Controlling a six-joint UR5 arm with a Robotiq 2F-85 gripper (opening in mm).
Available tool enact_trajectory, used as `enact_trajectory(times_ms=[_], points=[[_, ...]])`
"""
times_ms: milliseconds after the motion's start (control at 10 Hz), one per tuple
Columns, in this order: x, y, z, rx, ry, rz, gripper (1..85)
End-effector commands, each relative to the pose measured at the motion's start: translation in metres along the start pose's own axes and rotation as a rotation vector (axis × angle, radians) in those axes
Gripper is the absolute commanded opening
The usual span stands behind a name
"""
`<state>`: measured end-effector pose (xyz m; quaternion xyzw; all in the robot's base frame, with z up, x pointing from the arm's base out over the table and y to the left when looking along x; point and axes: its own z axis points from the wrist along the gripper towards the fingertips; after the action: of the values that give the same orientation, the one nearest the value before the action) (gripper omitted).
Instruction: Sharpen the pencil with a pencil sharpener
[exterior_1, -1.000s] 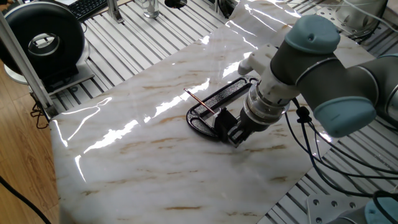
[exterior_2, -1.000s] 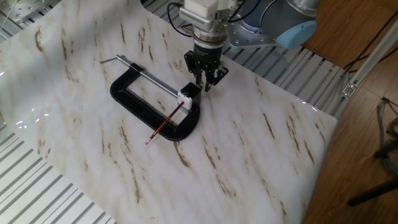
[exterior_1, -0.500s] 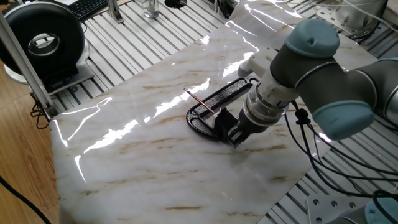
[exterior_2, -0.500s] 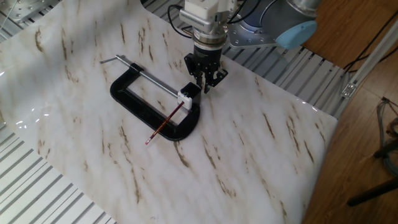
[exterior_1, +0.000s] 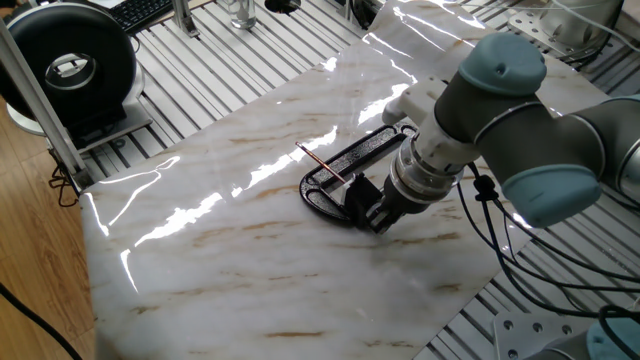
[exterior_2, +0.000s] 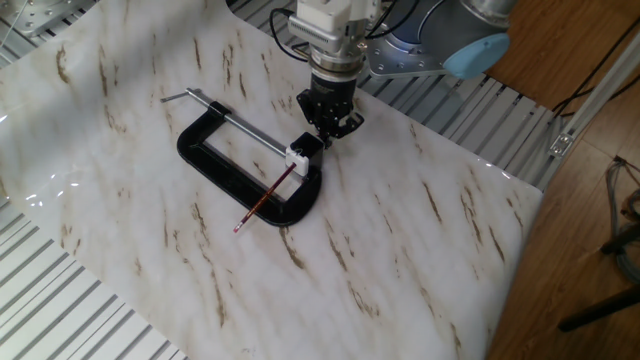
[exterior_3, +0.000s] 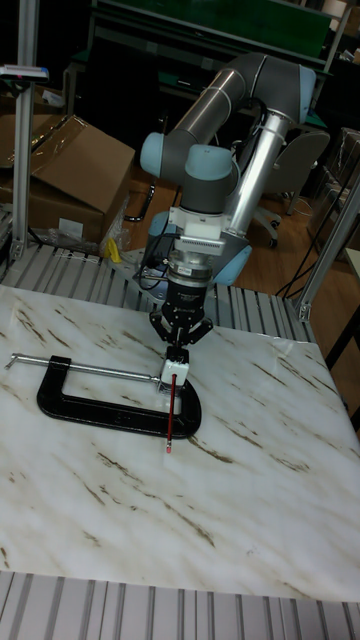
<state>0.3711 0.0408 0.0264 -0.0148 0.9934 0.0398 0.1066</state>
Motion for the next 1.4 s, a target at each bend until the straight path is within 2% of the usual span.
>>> enact_trajectory(times_ms=[0, 400, 600, 1000, 1300], points=[[-0.002, 0.001, -0.001, -0.007, -0.007, 0.016, 12.3], [-0.004, -0.001, -0.001, 0.001, -0.014, 0.018, 5.3], [-0.004, -0.008, -0.002, 0.028, -0.015, 0.005, 1.0], [-0.003, -0.012, -0.005, 0.043, -0.015, -0.012, 1.0], [-0.002, -0.02, -0.007, 0.073, -0.012, -0.038, 1.0]])
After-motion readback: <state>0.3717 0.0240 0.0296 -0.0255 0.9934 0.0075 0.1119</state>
